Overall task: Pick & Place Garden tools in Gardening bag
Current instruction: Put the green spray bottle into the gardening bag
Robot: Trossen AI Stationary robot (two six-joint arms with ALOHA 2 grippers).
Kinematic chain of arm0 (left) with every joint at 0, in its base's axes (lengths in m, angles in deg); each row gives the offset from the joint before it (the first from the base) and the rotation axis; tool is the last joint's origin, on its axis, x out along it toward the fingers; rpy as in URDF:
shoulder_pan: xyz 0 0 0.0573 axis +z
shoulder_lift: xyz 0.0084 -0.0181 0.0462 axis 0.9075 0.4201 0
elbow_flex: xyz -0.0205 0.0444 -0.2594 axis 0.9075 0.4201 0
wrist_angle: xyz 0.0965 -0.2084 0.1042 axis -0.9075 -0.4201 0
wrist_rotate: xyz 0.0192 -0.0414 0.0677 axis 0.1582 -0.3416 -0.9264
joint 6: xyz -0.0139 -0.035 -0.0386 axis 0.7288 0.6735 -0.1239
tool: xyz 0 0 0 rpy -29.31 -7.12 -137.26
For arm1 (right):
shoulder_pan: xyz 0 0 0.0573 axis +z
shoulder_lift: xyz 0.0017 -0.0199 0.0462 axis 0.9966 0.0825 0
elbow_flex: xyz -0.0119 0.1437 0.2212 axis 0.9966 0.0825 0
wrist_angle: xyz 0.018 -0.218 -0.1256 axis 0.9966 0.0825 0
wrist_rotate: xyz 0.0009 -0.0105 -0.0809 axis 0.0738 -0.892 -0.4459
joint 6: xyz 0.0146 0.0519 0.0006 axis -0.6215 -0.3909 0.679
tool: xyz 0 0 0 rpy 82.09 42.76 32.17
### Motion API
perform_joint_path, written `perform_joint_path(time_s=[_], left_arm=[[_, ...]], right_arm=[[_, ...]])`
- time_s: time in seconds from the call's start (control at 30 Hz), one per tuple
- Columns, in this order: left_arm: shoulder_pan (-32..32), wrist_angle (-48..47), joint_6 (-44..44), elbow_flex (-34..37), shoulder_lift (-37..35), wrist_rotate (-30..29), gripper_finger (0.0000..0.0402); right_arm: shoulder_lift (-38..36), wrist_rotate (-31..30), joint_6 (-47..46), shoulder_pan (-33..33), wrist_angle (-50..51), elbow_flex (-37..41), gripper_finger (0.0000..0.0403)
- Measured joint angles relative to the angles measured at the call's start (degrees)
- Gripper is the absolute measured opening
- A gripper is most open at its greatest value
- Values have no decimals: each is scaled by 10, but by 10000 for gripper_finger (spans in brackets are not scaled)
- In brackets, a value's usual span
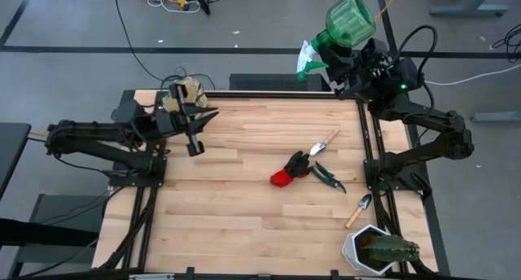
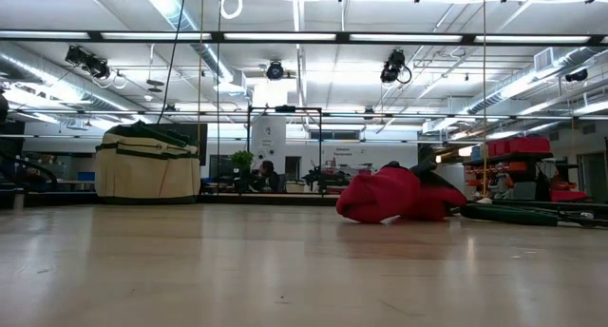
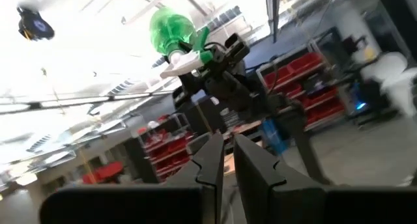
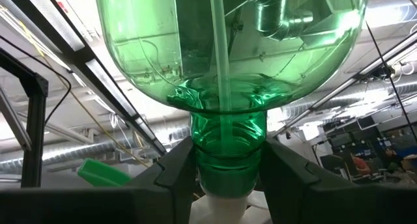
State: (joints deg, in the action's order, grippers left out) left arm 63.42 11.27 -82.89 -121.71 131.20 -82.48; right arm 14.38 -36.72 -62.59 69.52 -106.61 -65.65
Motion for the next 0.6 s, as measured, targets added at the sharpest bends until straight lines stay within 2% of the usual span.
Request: perform_joint_path(time_s=[0.17,0.43,0.6], left_arm=[[10,0,-69,-34,42,-19,44],[42,0,-82,-80,102,-16,44],[46,0,-166,-104,128,-16,44]], right_arm=[[0,0,-2,0,-1,0,149],[0,0,-2,0,-1,0,149],[0,0,-2,0,-1,0,149]])
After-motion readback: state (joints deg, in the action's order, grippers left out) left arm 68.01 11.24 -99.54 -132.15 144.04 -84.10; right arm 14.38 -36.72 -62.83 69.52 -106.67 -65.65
